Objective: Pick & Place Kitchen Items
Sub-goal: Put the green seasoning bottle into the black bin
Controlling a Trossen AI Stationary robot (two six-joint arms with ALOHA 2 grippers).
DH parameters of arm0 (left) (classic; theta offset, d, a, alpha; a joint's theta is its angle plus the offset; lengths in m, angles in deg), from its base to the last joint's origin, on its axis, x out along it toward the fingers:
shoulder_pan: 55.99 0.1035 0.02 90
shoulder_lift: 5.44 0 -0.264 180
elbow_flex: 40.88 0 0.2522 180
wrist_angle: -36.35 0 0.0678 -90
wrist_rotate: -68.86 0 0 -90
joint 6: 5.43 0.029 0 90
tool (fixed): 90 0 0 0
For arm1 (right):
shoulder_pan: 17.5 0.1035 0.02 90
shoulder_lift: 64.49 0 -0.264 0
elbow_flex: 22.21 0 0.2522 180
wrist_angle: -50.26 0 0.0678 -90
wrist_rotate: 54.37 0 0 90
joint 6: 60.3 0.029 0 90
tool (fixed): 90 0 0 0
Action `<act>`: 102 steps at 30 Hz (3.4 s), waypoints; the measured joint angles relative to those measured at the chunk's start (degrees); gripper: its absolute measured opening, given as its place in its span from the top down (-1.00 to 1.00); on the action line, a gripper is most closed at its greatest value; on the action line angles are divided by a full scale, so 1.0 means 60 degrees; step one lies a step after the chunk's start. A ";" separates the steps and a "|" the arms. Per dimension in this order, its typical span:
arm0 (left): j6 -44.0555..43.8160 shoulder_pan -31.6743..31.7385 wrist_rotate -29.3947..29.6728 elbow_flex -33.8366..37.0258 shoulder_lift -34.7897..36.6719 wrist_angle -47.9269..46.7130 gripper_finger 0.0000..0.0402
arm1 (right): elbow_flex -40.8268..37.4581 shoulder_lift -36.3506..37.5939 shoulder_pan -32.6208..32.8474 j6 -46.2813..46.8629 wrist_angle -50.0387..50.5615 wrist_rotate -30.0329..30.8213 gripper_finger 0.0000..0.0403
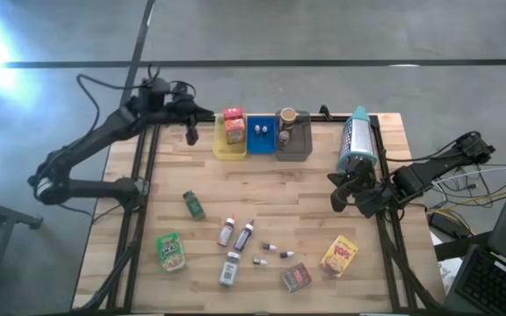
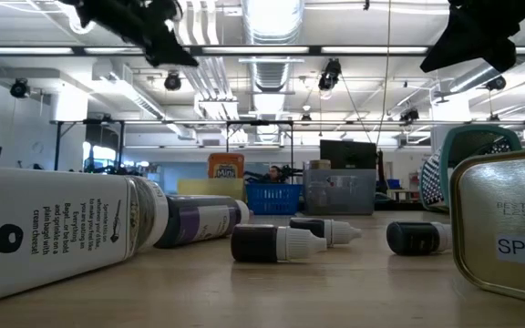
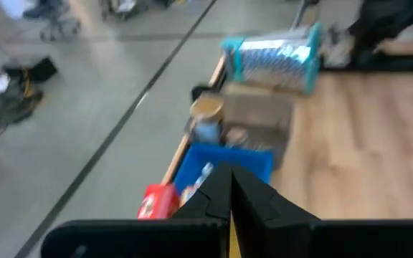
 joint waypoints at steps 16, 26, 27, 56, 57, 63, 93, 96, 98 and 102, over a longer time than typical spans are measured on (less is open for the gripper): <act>-0.2354 -0.2408 -0.0401 0.0004 0.1183 0.0040 0.95 | 0.0000 0.0000 0.0000 -0.0366 -0.0011 0.0069 0.96; -0.4803 -0.4157 -0.0818 0.0007 0.1146 -0.0688 0.86 | 0.0004 0.0000 0.0000 -0.1335 -0.0007 0.0069 0.96; -0.4924 -0.4456 -0.0693 0.0007 0.1146 -0.0756 0.84 | 0.0004 0.0000 0.0000 -0.1458 -0.0007 0.0069 0.96; 0.2015 -0.7401 0.4743 0.0015 0.0605 -0.2917 -0.21 | 0.0011 0.0004 -0.0105 -0.2758 -0.0055 0.0852 0.96; 0.1990 -0.7401 0.4749 0.0015 0.0600 -0.2947 -0.21 | 0.0011 0.0004 -0.0106 -0.2753 -0.0062 0.0907 0.96; 0.3085 -0.7394 0.4798 0.0015 0.0593 -0.4531 -0.21 | 0.0011 0.0004 -0.0113 -0.2182 -0.0066 0.0936 0.96; 0.7758 -0.6170 0.5183 0.0777 -0.0969 -0.7827 -0.20 | 0.0011 0.0004 -0.0102 0.0082 -0.0131 0.1847 0.96; 0.7612 -0.6170 0.5179 0.0985 -0.1267 -0.7841 -0.20 | 0.0011 0.0004 -0.0102 0.0035 -0.0131 0.1837 0.96; 0.7396 -0.6177 0.5172 0.1023 -0.1465 -0.7809 -0.20 | 0.0011 0.0004 -0.0102 -0.0043 -0.0131 0.1832 0.96; 0.6951 -0.6226 0.4525 0.1027 -0.1825 -0.7512 -0.20 | 0.0011 0.0004 -0.0102 -0.0057 -0.0134 0.1832 0.96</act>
